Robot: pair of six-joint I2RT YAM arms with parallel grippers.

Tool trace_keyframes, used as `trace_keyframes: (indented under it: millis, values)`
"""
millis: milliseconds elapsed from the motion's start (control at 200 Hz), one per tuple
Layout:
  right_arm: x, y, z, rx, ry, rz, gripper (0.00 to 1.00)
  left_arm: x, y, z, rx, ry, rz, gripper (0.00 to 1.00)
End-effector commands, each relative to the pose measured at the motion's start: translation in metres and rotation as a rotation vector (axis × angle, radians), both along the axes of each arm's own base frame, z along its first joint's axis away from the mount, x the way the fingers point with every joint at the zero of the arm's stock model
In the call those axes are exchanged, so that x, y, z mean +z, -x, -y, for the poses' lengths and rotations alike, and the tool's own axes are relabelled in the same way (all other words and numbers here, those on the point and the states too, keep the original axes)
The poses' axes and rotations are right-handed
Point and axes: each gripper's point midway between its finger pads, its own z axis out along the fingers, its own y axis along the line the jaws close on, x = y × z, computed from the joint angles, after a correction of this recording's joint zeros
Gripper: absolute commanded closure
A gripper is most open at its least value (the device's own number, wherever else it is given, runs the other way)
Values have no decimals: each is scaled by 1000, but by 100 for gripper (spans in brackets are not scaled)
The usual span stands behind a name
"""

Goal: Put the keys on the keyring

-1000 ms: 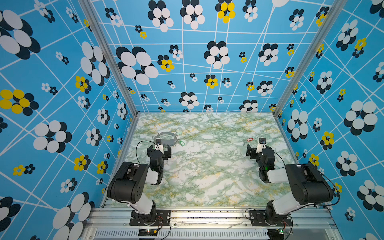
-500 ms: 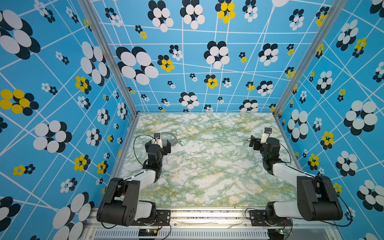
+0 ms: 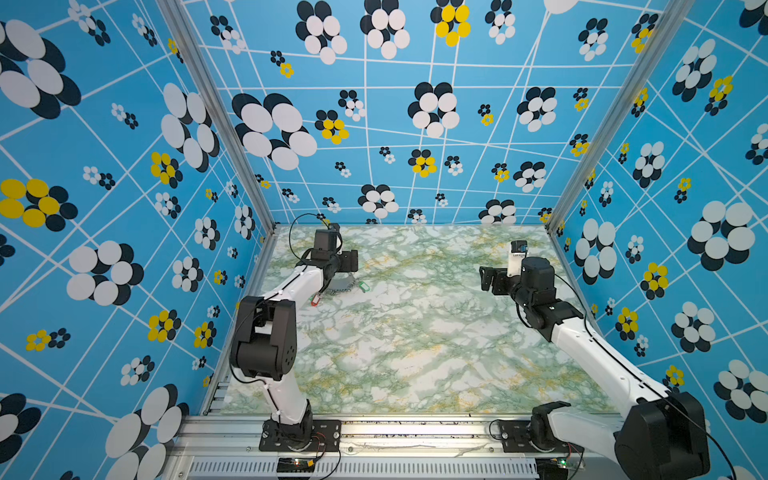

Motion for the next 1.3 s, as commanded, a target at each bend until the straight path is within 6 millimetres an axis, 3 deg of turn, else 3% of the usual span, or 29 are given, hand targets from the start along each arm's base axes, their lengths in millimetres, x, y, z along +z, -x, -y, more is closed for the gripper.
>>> trace_keyframes:
  millis: [0,315,535,720,1054,1159,1294]
  values:
    - [3,19,-8,37,-30,-58,1,-15,10,-1,25,62,-149,10]
    - [7,26,-18,67,-78,-65,1,-51,0,-7,94,70,-295,21]
    - [11,26,-23,83,-88,-57,1,-68,0,-24,151,-5,-354,36]
    - [18,28,-27,99,-97,-44,1,-77,-4,-38,194,-16,-372,39]
    - [22,30,-31,117,-103,-44,1,-99,-13,-41,194,-1,-459,45]
    - [23,31,-31,120,-104,-43,1,-107,-9,-43,201,-2,-506,47]
    - [27,33,-30,121,-99,-37,1,-113,12,-39,206,14,-585,53]
